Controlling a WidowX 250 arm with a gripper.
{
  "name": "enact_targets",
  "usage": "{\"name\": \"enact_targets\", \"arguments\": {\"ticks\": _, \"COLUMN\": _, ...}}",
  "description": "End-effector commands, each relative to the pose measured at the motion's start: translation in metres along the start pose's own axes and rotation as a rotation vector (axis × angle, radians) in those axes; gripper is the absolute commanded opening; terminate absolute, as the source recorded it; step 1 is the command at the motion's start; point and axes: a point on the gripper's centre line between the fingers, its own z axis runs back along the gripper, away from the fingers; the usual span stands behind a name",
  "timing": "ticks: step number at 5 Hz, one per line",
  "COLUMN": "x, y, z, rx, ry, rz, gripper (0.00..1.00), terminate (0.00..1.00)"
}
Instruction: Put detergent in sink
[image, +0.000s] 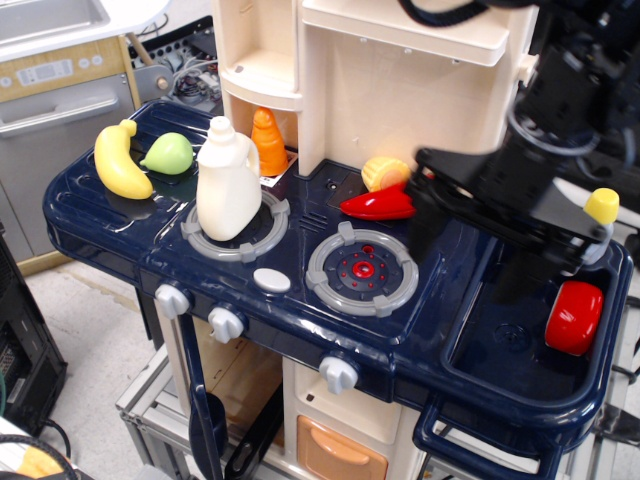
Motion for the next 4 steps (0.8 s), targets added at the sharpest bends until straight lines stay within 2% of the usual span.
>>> {"name": "enact_targets", "arguments": {"ticks": 1, "x": 0.004, "y": 0.065, "z": 0.034, "rx": 0.100, "ry": -0.035, "rz": -0.133, "gripper": 1.00, "terminate": 0.00}}
{"name": "enact_targets", "arguments": {"ticks": 2, "x": 0.005, "y": 0.103, "z": 0.039, "rx": 0.139, "ry": -0.053, "rz": -0.233, "gripper": 1.00, "terminate": 0.00}}
{"name": "enact_targets", "arguments": {"ticks": 4, "x": 0.016, "y": 0.147, "z": 0.028, "rx": 0.113, "ry": -0.143, "rz": -0.307, "gripper": 1.00, "terminate": 0.00}}
